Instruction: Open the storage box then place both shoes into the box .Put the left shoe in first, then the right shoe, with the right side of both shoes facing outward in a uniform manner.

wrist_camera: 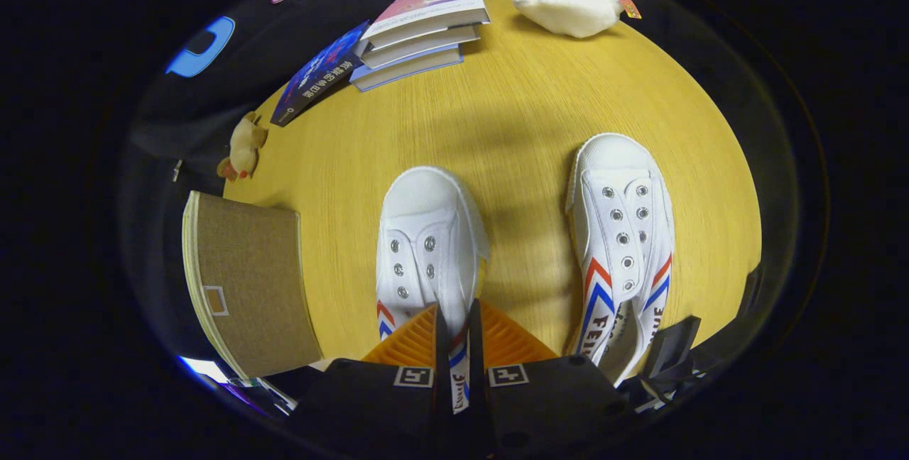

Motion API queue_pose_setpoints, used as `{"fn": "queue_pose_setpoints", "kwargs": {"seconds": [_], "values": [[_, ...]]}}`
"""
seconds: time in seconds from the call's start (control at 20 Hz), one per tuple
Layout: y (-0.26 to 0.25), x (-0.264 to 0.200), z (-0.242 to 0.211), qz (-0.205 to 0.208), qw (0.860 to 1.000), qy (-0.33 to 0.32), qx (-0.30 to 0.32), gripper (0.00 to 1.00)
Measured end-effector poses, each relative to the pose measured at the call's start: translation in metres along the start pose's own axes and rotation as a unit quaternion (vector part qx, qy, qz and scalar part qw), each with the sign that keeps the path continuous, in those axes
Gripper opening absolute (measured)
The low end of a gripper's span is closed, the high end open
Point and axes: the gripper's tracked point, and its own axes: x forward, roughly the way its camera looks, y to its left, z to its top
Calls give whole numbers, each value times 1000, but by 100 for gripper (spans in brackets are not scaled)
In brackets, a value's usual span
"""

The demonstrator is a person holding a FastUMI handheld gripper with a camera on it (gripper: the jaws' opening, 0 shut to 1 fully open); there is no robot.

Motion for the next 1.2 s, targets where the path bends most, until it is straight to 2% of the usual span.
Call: {"fn": "queue_pose_setpoints", "kwargs": {"seconds": [0.25, 0.45, 0.65, 0.95, 1.2], "values": [[48, -55, 26, 34, 999, -31, 14, 13], [106, -106, 52, 64, 995, -73, 11, 13], [171, -137, 60, 90, 992, -86, 13, 13], [262, -136, 42, 114, 991, -68, 16, 13], [313, -103, 16, 105, 994, -36, 6, 13]]}}
